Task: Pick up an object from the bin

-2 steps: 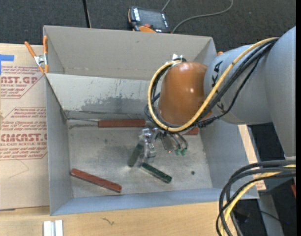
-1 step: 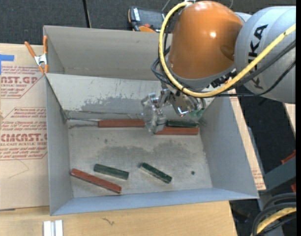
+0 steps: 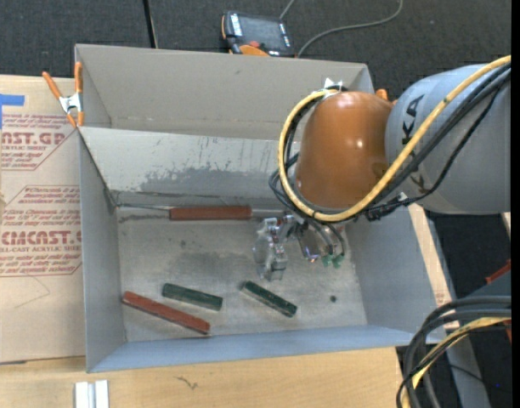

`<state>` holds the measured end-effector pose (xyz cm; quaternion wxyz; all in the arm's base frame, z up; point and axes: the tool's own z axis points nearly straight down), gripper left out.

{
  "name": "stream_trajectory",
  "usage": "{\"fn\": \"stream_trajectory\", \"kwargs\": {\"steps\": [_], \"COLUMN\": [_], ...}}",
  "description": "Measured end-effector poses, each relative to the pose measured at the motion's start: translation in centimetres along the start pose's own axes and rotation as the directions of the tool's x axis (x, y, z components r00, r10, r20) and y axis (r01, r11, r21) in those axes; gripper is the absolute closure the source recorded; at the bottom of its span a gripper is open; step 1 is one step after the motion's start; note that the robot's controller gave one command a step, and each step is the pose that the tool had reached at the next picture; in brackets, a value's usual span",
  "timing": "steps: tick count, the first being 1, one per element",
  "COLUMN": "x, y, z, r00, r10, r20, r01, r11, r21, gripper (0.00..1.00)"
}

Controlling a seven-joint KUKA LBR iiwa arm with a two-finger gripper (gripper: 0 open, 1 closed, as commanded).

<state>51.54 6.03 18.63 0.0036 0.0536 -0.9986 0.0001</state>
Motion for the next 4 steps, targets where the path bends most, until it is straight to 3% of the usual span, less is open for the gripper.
{"fn": "stream_trajectory", "kwargs": {"steps": [1, 2, 3, 4], "x": [-0.2, 0.9, 0.7, -4.3], "y": [0.1, -2.5, -2.4, -3.3], "z": [-0.4, 12.1, 11.7, -2.9], "r00": [1.000, 1.000, 1.000, 0.987], "r10": [-0.001, 0.022, 0.021, -0.159], "r20": [0.008, 0.000, 0.006, 0.019], "r01": [0.001, -0.022, -0.021, 0.159], "r11": [1.000, 1.000, 1.000, 0.987], "r21": [-0.001, -0.001, -0.002, 0.004], "gripper": [0.00, 0.00, 1.00, 1.00]}}
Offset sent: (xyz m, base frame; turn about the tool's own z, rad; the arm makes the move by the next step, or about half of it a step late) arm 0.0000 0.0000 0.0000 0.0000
